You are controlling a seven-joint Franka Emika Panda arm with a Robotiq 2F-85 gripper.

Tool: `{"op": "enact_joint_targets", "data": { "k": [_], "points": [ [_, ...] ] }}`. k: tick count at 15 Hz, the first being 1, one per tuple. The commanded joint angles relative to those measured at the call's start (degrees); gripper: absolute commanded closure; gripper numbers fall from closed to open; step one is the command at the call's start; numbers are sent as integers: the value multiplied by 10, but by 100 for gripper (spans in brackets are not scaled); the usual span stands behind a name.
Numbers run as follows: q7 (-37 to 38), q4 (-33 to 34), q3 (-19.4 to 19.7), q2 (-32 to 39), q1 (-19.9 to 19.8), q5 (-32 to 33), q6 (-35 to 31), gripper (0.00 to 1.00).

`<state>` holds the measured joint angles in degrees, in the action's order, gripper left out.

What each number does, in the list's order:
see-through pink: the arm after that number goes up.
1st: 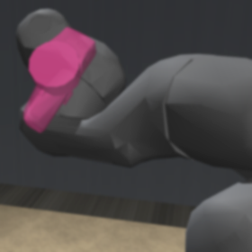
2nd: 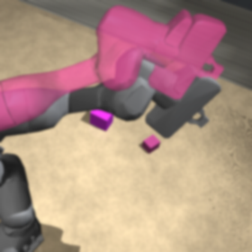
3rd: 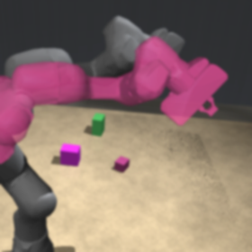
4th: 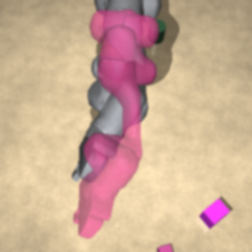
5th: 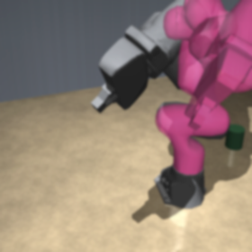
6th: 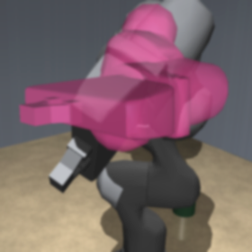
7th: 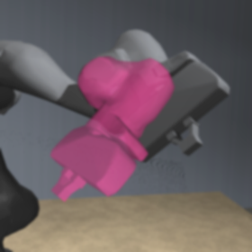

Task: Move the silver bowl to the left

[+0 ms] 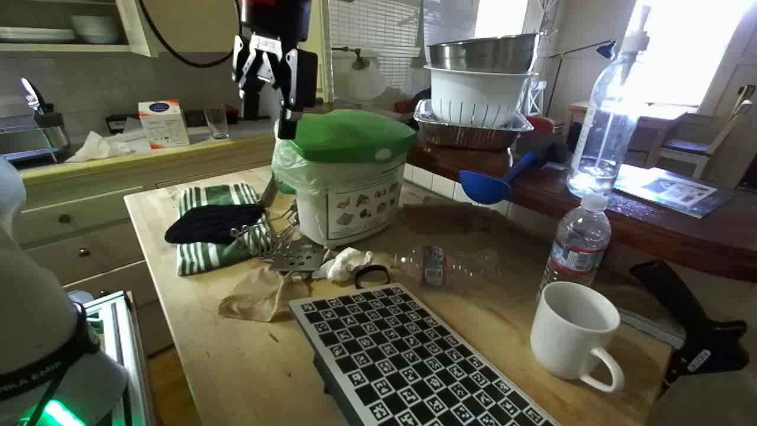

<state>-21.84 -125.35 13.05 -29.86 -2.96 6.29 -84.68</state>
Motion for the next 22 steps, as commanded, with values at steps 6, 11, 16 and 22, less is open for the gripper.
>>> {"op": "enact_joint_targets", "data": {
  "k": [6,11,16,22],
  "points": [
    [-2,2,-3,1,-4,-2,1,0],
    [21,14,-9,15,-6,-3,-10,0],
    [156,187,-31,116,-13,-40,-1,0],
    [279,397,-29,260,-26,-104,-46,0]
  ]
}}
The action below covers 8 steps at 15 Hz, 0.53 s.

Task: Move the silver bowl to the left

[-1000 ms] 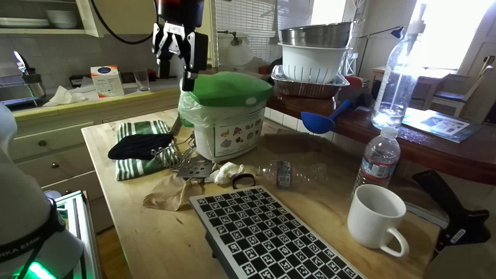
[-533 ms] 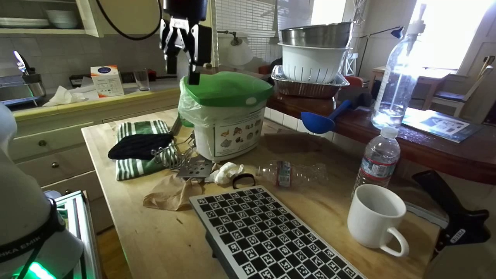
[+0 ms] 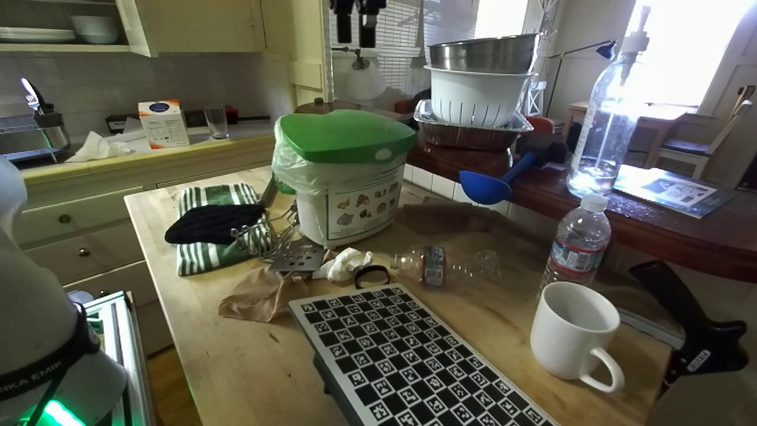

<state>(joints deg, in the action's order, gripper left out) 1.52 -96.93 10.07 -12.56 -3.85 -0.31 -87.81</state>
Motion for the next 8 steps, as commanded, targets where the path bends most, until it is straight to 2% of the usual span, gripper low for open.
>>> {"op": "enact_joint_targets", "data": {
  "k": [1,3,4,8],
  "points": [
    [65,146,0,112,-21,-39,-35,0],
    [81,212,2,164,-29,-50,-66,0],
    [61,134,-7,104,-26,-28,-55,0],
    [71,196,2,157,-24,-35,-70,0]
  ]
}}
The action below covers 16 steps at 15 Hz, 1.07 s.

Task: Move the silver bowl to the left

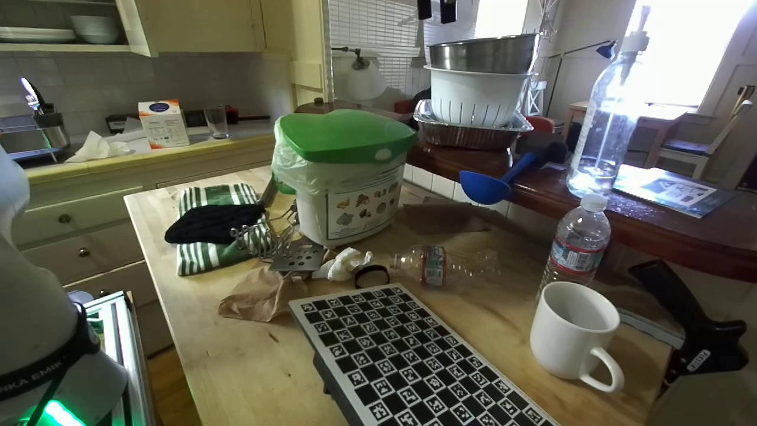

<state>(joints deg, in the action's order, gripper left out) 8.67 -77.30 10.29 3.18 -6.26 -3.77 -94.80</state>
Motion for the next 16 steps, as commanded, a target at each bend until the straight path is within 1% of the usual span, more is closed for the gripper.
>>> {"op": "enact_joint_targets", "data": {
  "k": [1,2,3,4,5,6,9,13,16],
  "points": [
    [1,3,0,2,0,0,0,0],
    [1,-11,1,3,0,8,-42,0],
    [8,-8,2,13,-2,-6,-80,0],
    [29,7,1,30,-2,-26,-110,0],
    [45,14,-1,42,0,-36,-147,0],
    [70,29,-3,59,2,-47,-171,0],
    [120,44,-11,93,9,-68,-221,0],
    [159,67,-25,132,15,-86,-283,0],
    [183,82,-29,153,15,-81,-300,0]
  ]
}}
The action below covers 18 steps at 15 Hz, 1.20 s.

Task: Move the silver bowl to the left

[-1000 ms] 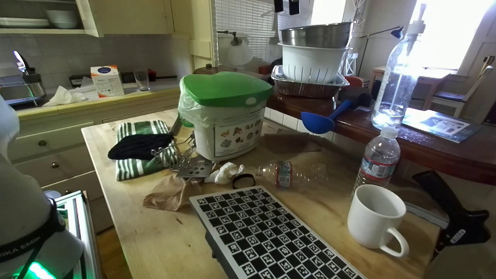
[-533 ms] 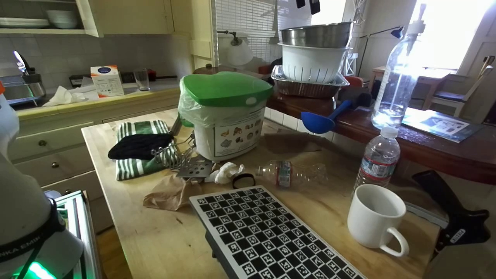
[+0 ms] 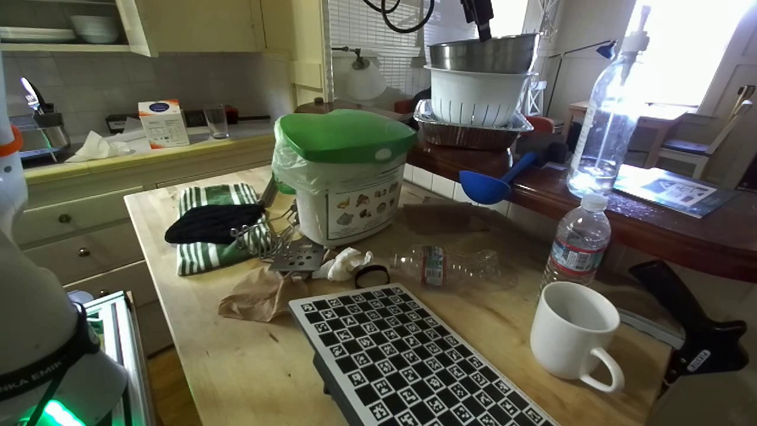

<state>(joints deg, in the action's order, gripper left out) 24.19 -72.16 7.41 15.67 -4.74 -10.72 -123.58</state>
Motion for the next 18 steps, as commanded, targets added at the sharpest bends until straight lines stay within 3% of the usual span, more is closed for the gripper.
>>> {"op": "enact_joint_targets", "data": {
  "k": [1,5,7,8,9,12,15,17,18],
  "points": [
    [33,34,0,34,0,-9,-15,0],
    [51,41,0,50,0,-6,-9,6],
    [54,43,-1,54,-1,-8,-10,15],
    [56,43,0,56,0,-7,-10,26],
    [58,41,0,57,0,-5,-11,26],
    [62,39,1,59,1,-3,-7,45],
    [66,35,2,57,2,2,-5,50],
    [73,36,5,52,3,9,1,62],
    [75,35,6,49,3,10,3,75]
  ]
}}
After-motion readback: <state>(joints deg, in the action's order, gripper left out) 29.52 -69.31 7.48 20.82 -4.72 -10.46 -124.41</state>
